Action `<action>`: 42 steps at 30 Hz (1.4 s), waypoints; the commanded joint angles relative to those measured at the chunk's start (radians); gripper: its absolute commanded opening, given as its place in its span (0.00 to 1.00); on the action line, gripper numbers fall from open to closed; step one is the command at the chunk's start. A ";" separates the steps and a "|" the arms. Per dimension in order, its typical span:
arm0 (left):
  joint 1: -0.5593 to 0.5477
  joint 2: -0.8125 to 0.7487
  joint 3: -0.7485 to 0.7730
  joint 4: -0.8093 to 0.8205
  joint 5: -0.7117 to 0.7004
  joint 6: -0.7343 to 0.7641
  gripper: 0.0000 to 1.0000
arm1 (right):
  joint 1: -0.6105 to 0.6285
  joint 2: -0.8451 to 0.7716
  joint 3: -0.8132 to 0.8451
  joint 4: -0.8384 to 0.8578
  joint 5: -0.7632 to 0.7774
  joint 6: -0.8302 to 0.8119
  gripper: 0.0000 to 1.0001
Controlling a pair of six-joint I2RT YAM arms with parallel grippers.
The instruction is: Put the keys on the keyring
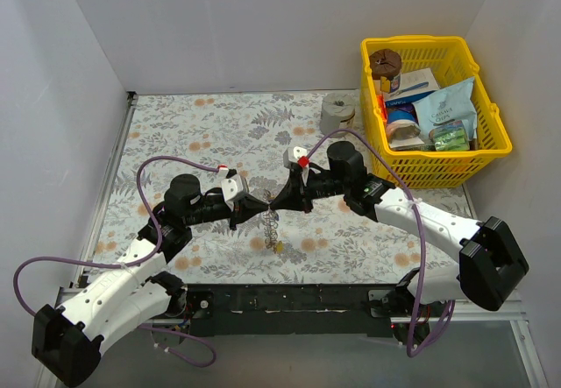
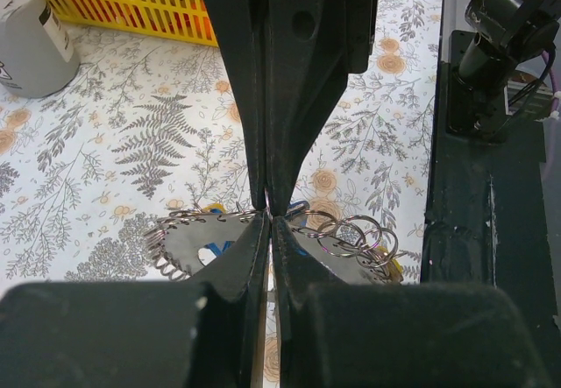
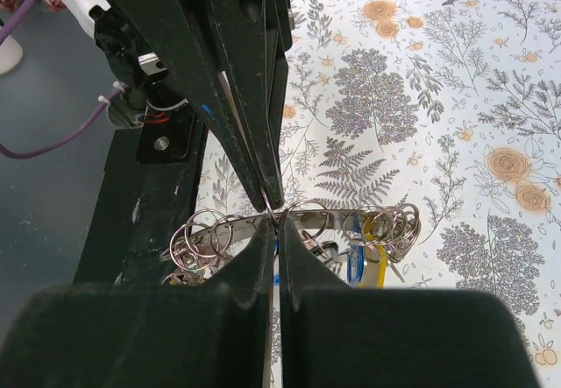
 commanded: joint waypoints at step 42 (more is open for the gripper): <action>-0.009 0.170 -0.001 0.272 -0.018 -0.218 0.48 | 0.000 0.144 0.372 -0.773 0.124 -0.387 0.01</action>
